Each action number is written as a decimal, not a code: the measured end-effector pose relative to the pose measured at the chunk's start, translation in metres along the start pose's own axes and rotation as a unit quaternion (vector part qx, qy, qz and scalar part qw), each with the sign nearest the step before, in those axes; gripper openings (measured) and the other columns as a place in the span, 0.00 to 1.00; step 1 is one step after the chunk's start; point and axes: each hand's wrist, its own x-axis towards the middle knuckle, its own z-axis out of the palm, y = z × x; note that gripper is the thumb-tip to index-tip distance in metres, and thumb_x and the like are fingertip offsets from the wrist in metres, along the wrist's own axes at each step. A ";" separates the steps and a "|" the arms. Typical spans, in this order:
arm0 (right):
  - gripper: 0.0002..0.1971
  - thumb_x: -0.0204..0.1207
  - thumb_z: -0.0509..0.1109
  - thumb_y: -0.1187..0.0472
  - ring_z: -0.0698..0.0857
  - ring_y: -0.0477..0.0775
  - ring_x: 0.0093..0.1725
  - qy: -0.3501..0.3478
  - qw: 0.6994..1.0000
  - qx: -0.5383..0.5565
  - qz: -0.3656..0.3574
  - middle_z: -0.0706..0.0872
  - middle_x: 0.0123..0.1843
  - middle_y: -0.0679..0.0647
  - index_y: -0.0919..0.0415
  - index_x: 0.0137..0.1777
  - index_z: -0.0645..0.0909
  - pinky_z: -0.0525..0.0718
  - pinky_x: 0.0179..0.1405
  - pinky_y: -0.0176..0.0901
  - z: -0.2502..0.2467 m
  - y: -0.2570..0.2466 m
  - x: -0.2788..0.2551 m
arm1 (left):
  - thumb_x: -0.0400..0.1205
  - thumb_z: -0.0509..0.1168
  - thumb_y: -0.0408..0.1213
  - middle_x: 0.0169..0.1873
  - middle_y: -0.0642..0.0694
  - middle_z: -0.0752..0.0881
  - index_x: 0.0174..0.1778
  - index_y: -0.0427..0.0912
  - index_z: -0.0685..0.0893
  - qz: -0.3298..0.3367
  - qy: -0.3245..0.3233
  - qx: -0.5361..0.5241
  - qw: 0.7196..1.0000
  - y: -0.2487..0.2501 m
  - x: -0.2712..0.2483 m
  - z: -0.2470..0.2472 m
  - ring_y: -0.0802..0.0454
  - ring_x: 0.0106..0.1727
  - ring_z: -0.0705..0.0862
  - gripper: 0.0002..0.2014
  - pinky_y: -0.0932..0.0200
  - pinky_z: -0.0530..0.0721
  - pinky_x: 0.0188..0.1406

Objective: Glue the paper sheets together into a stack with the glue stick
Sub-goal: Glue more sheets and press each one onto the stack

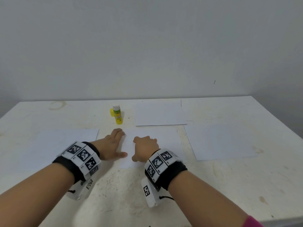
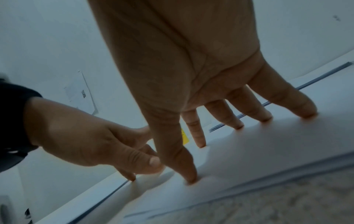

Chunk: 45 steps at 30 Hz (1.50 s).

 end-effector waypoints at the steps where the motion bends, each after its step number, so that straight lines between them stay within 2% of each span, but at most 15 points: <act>1: 0.31 0.77 0.70 0.56 0.70 0.63 0.70 -0.001 1.000 -0.004 -0.002 0.75 0.68 0.61 0.59 0.77 0.64 0.72 0.71 0.57 0.000 -0.001 0.000 | 0.80 0.63 0.60 0.83 0.47 0.41 0.84 0.41 0.43 0.008 -0.005 0.022 1.000 0.002 0.002 0.004 0.41 0.80 0.61 0.47 0.49 0.63 0.78; 4: 0.33 0.74 0.73 0.54 0.69 0.65 0.70 -0.001 1.000 -0.005 -0.002 0.74 0.67 0.62 0.59 0.76 0.63 0.70 0.72 0.60 0.003 -0.001 0.003 | 0.76 0.65 0.64 0.84 0.49 0.39 0.85 0.43 0.40 0.003 -0.036 0.085 0.996 0.007 0.006 0.007 0.40 0.83 0.50 0.53 0.44 0.59 0.81; 10: 0.31 0.74 0.72 0.52 0.71 0.65 0.69 0.006 0.999 -0.040 -0.008 0.78 0.64 0.62 0.60 0.72 0.64 0.67 0.72 0.61 0.009 -0.001 0.013 | 0.73 0.68 0.65 0.85 0.49 0.45 0.85 0.43 0.45 0.018 -0.010 0.101 0.995 0.005 0.006 0.005 0.48 0.84 0.50 0.54 0.50 0.59 0.81; 12: 0.33 0.73 0.73 0.50 0.69 0.68 0.70 0.003 0.998 -0.058 0.008 0.73 0.67 0.65 0.60 0.72 0.63 0.72 0.68 0.61 0.012 -0.002 0.017 | 0.72 0.69 0.65 0.84 0.47 0.46 0.84 0.41 0.47 0.023 0.001 0.103 0.994 0.004 0.007 0.006 0.48 0.83 0.50 0.54 0.50 0.60 0.80; 14: 0.37 0.71 0.75 0.47 0.64 0.71 0.72 0.007 0.998 -0.060 0.029 0.65 0.71 0.68 0.57 0.74 0.60 0.77 0.63 0.64 0.016 -0.003 0.020 | 0.71 0.69 0.66 0.84 0.45 0.41 0.83 0.39 0.48 0.028 0.002 0.115 0.993 0.003 0.009 0.008 0.47 0.84 0.44 0.56 0.48 0.60 0.81; 16: 0.40 0.69 0.75 0.45 0.62 0.69 0.73 0.012 0.996 -0.076 0.038 0.63 0.73 0.66 0.57 0.75 0.59 0.76 0.64 0.65 0.017 -0.006 0.024 | 0.70 0.70 0.66 0.84 0.43 0.37 0.83 0.37 0.42 0.020 -0.017 0.110 0.994 0.002 0.012 0.011 0.47 0.85 0.40 0.59 0.43 0.58 0.82; 19: 0.48 0.69 0.76 0.45 0.53 0.68 0.81 0.013 0.993 -0.114 0.032 0.53 0.81 0.65 0.61 0.81 0.52 0.65 0.73 0.71 0.013 -0.012 0.029 | 0.69 0.72 0.64 0.84 0.41 0.37 0.82 0.35 0.31 0.000 -0.041 0.072 0.997 0.001 0.014 0.010 0.47 0.85 0.42 0.65 0.42 0.56 0.82; 22: 0.55 0.71 0.77 0.49 0.40 0.59 0.85 -0.023 0.993 -0.101 -0.062 0.40 0.86 0.54 0.58 0.85 0.39 0.46 0.79 0.72 0.008 -0.007 0.037 | 0.71 0.69 0.66 0.83 0.44 0.34 0.82 0.36 0.31 0.001 -0.057 0.103 0.993 0.005 0.012 0.008 0.48 0.85 0.38 0.64 0.38 0.53 0.81; 25: 0.54 0.73 0.74 0.46 0.42 0.48 0.85 -0.052 0.991 -0.083 -0.094 0.40 0.87 0.49 0.55 0.85 0.36 0.42 0.81 0.67 0.002 0.013 0.040 | 0.71 0.68 0.66 0.83 0.45 0.32 0.82 0.37 0.31 -0.008 -0.066 0.120 0.991 0.006 0.012 0.007 0.49 0.84 0.37 0.63 0.39 0.51 0.81; 27: 0.56 0.72 0.73 0.39 0.42 0.46 0.85 -0.050 0.991 -0.092 -0.084 0.39 0.86 0.48 0.57 0.85 0.36 0.40 0.81 0.65 -0.002 0.029 0.039 | 0.71 0.68 0.67 0.83 0.45 0.31 0.82 0.37 0.30 -0.014 -0.071 0.117 0.990 0.006 0.013 0.007 0.50 0.84 0.36 0.63 0.39 0.51 0.81; 30: 0.58 0.70 0.72 0.36 0.40 0.47 0.85 -0.056 0.993 -0.086 -0.066 0.36 0.86 0.48 0.57 0.84 0.34 0.37 0.80 0.65 -0.008 0.052 0.036 | 0.70 0.67 0.68 0.83 0.45 0.31 0.81 0.36 0.30 -0.013 -0.075 0.118 0.990 0.006 0.013 0.007 0.50 0.84 0.37 0.64 0.38 0.51 0.81; 36: 0.62 0.67 0.73 0.34 0.40 0.48 0.85 -0.057 0.995 -0.082 0.014 0.34 0.86 0.49 0.58 0.84 0.31 0.40 0.80 0.66 -0.019 0.102 0.025 | 0.71 0.65 0.69 0.82 0.45 0.31 0.81 0.36 0.29 -0.012 -0.078 0.131 0.988 0.007 0.010 0.005 0.50 0.84 0.37 0.63 0.36 0.52 0.81; 40: 0.62 0.68 0.74 0.35 0.41 0.49 0.85 -0.052 0.994 -0.092 0.036 0.34 0.86 0.50 0.60 0.84 0.31 0.42 0.81 0.65 -0.020 0.112 0.019 | 0.70 0.66 0.69 0.82 0.45 0.31 0.81 0.37 0.30 -0.012 -0.077 0.145 0.986 0.007 0.008 0.004 0.50 0.84 0.37 0.63 0.36 0.50 0.81; 43: 0.64 0.64 0.78 0.37 0.51 0.55 0.84 -0.019 0.995 -0.088 0.040 0.45 0.86 0.57 0.64 0.84 0.38 0.54 0.82 0.61 -0.018 0.106 0.018 | 0.67 0.68 0.70 0.84 0.47 0.34 0.83 0.39 0.32 -0.009 -0.074 0.151 0.986 0.006 0.006 0.001 0.50 0.85 0.39 0.65 0.36 0.49 0.82; 45: 0.60 0.59 0.81 0.36 0.59 0.61 0.80 0.028 0.993 -0.095 0.061 0.58 0.81 0.61 0.65 0.81 0.52 0.66 0.76 0.59 -0.017 0.102 0.015 | 0.63 0.57 0.79 0.85 0.48 0.43 0.85 0.41 0.42 -0.002 -0.058 0.158 0.986 0.003 0.005 -0.005 0.49 0.85 0.46 0.64 0.36 0.53 0.81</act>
